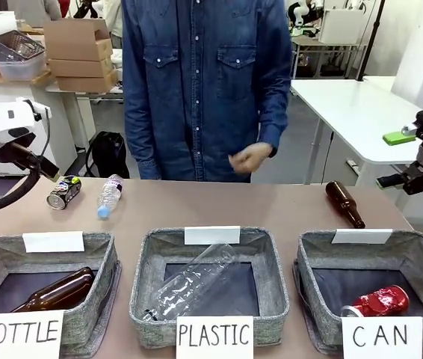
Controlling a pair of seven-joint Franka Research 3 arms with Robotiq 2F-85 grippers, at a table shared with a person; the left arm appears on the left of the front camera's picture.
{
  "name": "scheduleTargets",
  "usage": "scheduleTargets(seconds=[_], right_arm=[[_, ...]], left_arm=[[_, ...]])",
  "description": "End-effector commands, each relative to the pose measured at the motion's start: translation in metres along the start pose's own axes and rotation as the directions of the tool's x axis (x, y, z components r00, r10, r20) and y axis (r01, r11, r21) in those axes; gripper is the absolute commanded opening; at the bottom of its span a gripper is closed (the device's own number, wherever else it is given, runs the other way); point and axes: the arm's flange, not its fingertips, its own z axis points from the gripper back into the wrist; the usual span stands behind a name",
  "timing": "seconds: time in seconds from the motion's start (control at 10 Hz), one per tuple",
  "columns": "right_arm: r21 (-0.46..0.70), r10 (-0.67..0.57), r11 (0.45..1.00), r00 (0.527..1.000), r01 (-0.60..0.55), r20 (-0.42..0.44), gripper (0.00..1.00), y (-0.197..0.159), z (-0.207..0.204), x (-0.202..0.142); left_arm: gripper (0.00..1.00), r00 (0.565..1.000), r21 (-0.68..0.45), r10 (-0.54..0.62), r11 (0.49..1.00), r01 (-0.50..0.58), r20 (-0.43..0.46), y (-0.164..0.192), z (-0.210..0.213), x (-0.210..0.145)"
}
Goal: Sort the can waste into the basket.
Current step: Pick up the can waste from the table and place it in the right Fabric basket.
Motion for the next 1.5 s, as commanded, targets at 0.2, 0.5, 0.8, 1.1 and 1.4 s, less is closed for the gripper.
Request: scheduleTargets(seconds=[0.2,0.5,0.8,1.1,1.4], right_arm=[[0.001,0.019,1.0,1.0,-0.019,-0.006,1.0,0.001,0.001,0.001],[0.001,0.019,1.0,1.0,-0.019,-0.006,1.0,0.001,0.001,0.001],[0.001,0.019,1.0,1.0,-0.019,-0.006,1.0,0.001,0.001,0.001],[0.001,0.019,1.0,1.0,-0.019,-0.006,1.0,0.001,0.001,0.001],[0.001,0.019,1.0,1.0,-0.019,-0.006,1.0,0.001,0.001,0.001]], left_arm=[[1.0,0.999,-0.027,0.036,0.999,-0.037,-0.037,0.0,-0.008,-0.01],[1.0,0.998,-0.126,-0.048,0.991,0.054,0.052,0.034,-0.049,0.023],[1.0,0.988,-0.061,0.036,0.997,-0.046,-0.151,0.076,-0.093,0.047],[1.0,0.976,-0.137,0.08,0.985,-0.109,-0.203,0.09,-0.137,0.049],[1.0,0.969,-0.194,0.113,0.968,-0.157,-0.221,0.096,-0.157,0.047]])
